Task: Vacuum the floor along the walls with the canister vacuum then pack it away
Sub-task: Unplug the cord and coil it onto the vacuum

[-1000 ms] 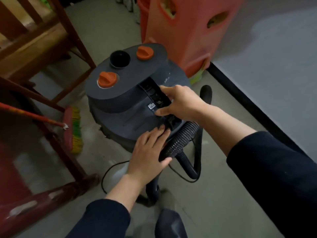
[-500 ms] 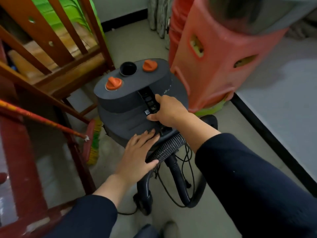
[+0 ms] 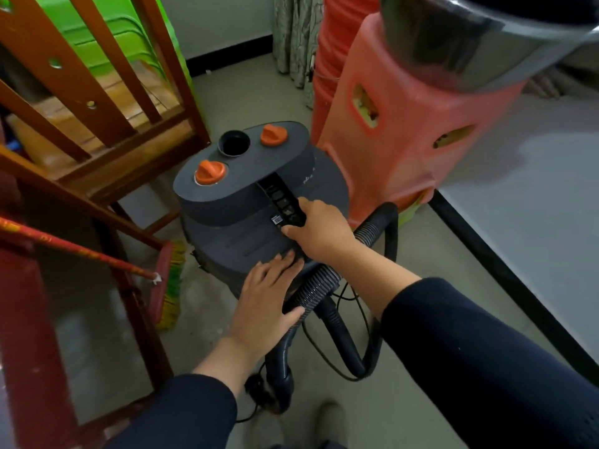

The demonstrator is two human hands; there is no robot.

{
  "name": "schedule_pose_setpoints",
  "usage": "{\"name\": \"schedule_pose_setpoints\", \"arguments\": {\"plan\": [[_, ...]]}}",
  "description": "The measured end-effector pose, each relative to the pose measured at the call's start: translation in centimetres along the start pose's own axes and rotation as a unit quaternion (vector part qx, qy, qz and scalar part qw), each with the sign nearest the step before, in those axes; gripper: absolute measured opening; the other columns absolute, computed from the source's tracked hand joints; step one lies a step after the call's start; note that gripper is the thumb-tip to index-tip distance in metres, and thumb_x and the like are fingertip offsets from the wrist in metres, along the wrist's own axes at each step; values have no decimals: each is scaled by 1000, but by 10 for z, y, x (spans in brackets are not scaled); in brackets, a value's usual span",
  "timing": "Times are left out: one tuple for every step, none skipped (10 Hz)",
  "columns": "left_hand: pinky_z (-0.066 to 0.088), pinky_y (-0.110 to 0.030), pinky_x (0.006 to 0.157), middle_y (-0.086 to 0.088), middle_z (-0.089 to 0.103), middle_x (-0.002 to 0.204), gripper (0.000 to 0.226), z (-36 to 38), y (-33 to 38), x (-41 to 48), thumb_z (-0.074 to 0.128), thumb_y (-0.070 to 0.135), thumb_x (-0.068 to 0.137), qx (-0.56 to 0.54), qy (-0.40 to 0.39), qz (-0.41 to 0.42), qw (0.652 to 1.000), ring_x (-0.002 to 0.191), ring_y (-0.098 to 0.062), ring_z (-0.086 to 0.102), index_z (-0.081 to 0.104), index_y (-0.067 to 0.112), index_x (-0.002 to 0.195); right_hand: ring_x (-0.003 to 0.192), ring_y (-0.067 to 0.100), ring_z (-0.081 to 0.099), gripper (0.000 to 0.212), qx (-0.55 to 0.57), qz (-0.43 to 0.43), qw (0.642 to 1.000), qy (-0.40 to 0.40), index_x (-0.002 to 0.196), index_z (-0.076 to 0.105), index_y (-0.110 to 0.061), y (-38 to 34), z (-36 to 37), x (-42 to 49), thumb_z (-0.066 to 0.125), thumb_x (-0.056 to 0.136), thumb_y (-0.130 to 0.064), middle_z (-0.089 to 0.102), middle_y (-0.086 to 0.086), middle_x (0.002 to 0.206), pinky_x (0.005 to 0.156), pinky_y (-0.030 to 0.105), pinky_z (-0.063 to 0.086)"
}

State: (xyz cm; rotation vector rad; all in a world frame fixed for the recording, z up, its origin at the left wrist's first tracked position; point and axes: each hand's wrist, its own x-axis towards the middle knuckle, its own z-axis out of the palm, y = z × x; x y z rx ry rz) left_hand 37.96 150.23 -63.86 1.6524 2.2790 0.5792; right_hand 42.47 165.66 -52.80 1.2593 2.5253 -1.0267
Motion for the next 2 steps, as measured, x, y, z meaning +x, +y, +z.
{"name": "schedule_pose_setpoints", "arguments": {"plan": [[4, -28, 117, 0, 41, 151, 88, 3, -1, -1, 84, 36, 70, -11, -7, -3, 1000, 136, -18, 30, 40, 22, 145, 113, 25, 59, 41, 117, 4, 993, 23, 123, 60, -3, 5, -6, -13, 62, 94, -33, 65, 11, 120, 91, 38, 48], [-6, -24, 117, 7, 30, 156, 85, -1, 3, -1, 78, 37, 78, -7, -27, -18, 999, 143, -17, 25, 33, 26, 150, 108, 8, 61, 44, 268, 13, 960, 75, 123, 65, -7, 5, -30, -33, 69, 89, -33, 68, 1, 118, 97, 29, 48]]}}
